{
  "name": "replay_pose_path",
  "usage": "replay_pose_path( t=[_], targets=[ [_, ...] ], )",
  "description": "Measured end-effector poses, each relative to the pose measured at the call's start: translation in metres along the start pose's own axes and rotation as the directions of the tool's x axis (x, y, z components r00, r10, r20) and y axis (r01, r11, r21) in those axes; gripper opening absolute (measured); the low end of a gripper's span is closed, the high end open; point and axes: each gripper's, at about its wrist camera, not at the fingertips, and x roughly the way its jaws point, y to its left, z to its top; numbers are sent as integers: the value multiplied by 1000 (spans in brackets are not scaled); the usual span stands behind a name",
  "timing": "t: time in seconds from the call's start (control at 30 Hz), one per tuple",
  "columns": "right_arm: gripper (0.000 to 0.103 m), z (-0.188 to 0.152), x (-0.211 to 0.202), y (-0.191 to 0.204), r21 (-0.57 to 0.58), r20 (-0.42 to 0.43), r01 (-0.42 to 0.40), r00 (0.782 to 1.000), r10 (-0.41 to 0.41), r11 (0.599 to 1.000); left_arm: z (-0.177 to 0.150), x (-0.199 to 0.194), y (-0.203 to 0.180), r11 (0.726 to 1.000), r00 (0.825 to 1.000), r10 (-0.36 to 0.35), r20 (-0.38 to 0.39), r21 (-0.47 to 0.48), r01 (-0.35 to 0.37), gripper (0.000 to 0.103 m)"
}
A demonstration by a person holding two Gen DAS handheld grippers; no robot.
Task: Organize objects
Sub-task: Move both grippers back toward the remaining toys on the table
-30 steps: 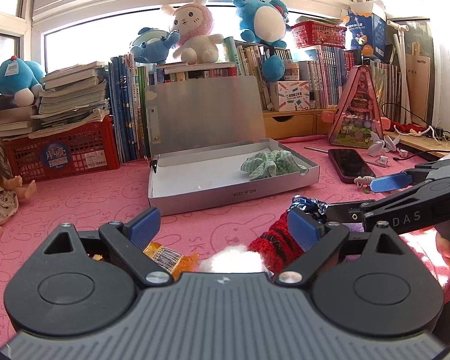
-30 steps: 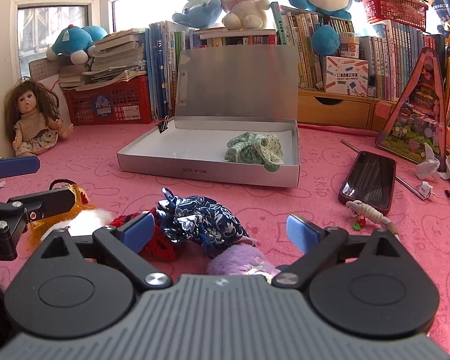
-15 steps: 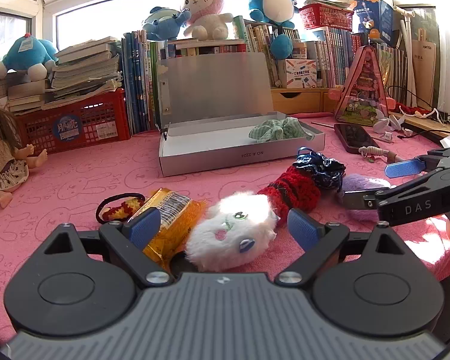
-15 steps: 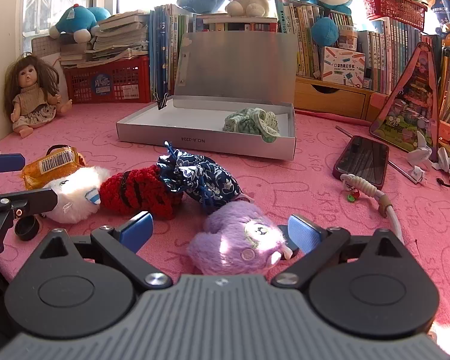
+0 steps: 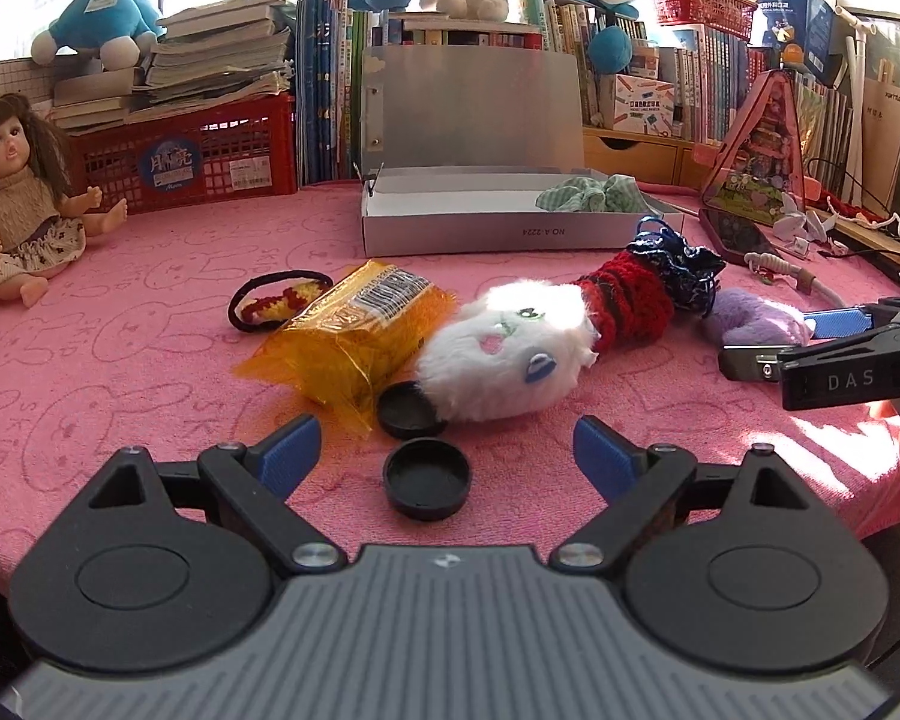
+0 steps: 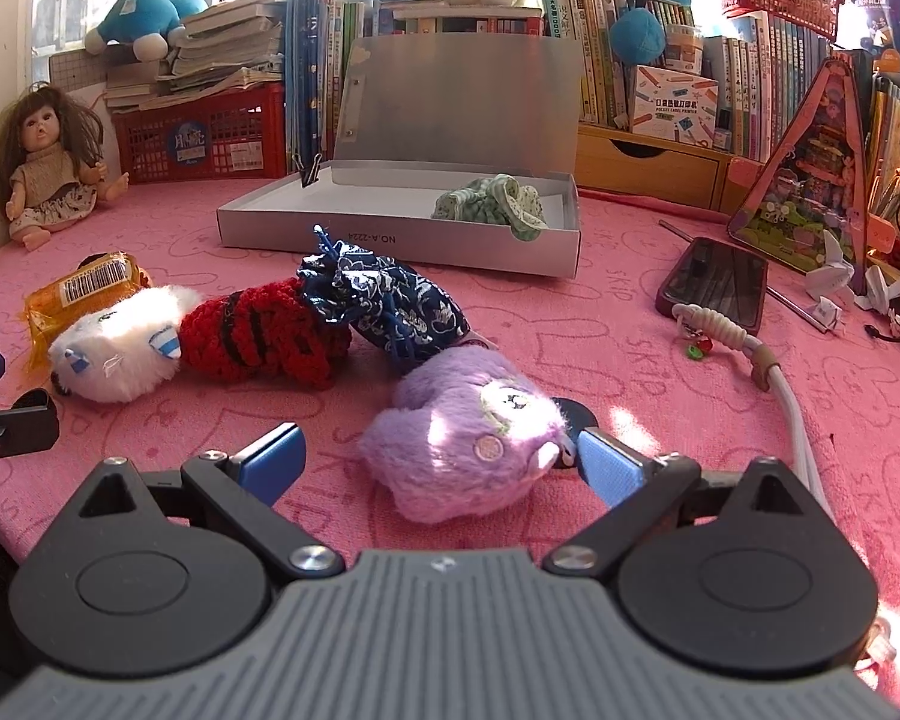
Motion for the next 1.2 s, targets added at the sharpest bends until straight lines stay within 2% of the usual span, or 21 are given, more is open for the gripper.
replay_pose_path(
  t=[0.3,0.5,0.57,0.83,0.97,1.17,1.2],
  targets=[
    [101,-3,3,0,2,-10,6,1000,-6,1000,-9,7,-6,1000,999,0,-36,23,1,86],
    [101,-3,4,-1,11,-11,9,1000,-8,1000,-9,8,-7,1000,999,16,-36,22,-15,75],
    [101,-3,4,-1,13,-10,8,1000,-8,1000,-8,8,-7,999,999,25,-36,25,-25,65],
    [98,1,5,-1,18,-2,6,1000,-6,1000,-5,6,-10,999,999,33,-38,35,-32,40],
    [91,3,4,-3,38,-3,8,1000,-8,999,-5,5,-10,999,999,33,-39,32,-32,38],
    [70,4,3,-3,37,-5,27,1000,-27,999,-4,4,-9,999,998,32,-47,12,-31,38],
    [69,4,3,-3,38,-3,26,1000,-26,999,-4,4,-9,999,998,31,-48,9,-30,38]
  ],
)
